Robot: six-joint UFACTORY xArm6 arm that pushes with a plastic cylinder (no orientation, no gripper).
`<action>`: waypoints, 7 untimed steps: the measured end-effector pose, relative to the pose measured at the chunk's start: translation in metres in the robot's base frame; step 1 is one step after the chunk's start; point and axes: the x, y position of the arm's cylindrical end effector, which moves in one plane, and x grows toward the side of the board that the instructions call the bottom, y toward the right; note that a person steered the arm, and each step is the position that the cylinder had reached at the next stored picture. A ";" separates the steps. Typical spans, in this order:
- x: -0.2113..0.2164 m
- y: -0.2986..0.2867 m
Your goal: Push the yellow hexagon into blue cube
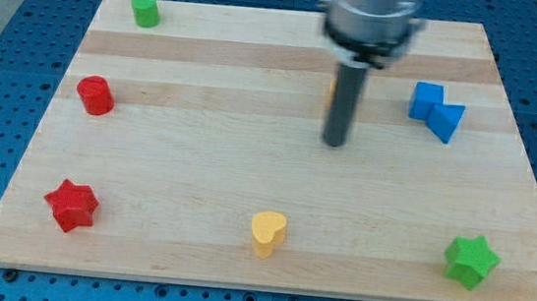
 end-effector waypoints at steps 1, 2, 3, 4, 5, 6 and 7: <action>-0.004 -0.077; -0.039 -0.093; -0.074 -0.086; -0.080 -0.052; -0.079 -0.015; -0.079 0.011; -0.079 0.038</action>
